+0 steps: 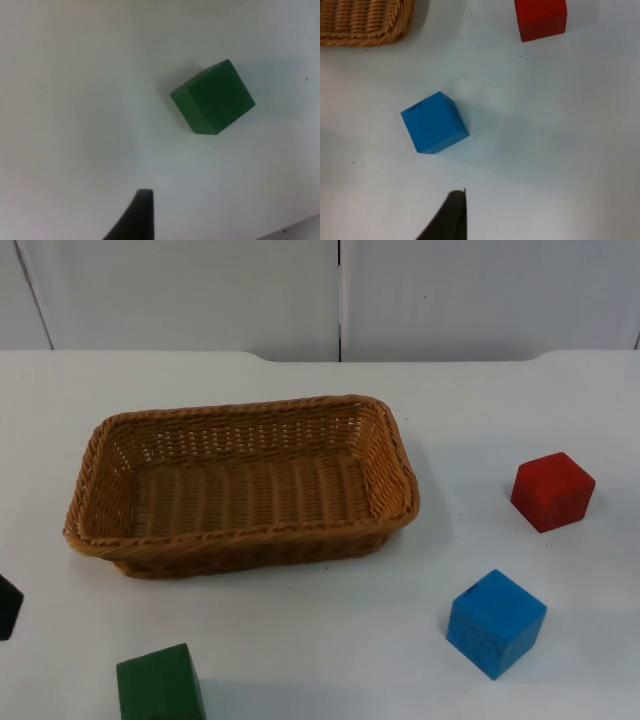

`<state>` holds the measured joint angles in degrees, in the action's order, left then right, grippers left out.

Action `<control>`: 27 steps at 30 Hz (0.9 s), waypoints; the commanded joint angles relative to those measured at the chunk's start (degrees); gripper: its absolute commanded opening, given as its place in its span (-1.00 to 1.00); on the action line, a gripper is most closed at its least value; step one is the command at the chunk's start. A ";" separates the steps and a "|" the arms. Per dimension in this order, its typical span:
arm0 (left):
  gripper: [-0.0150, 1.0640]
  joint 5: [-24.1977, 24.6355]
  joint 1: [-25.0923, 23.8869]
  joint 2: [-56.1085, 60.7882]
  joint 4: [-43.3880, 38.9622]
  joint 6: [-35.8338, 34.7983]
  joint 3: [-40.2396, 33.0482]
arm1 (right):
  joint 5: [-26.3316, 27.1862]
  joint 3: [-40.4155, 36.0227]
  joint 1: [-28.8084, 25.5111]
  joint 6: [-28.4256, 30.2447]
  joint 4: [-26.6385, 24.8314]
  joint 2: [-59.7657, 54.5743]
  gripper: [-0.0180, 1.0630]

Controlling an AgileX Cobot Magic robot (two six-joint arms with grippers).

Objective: Pick up one cube with each hand and place exactly two cubes into the same basket, leaving the remaining cube outside.

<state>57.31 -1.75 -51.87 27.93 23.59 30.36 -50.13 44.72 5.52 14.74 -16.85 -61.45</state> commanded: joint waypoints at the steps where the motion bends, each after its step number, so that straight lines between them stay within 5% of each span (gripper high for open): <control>1: 0.97 -1.19 0.58 -2.41 2.54 1.65 0.29 | 0.61 0.35 -0.10 0.38 -0.47 -0.32 0.98; 7: 0.97 -5.66 4.66 -4.44 2.71 1.65 0.29 | 0.89 0.35 -0.10 5.70 -6.09 -0.54 0.98; 17: 0.97 -11.65 11.37 -7.60 2.91 0.28 0.29 | -0.82 0.35 0.89 7.20 -7.52 -3.67 0.98; 27: 0.97 -16.19 17.22 -13.52 2.68 -1.53 0.29 | 9.09 0.35 21.10 4.28 -2.49 -11.38 0.98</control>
<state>41.90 14.87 -64.98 29.75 22.61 30.36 -42.38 44.81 25.34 19.33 -20.10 -72.52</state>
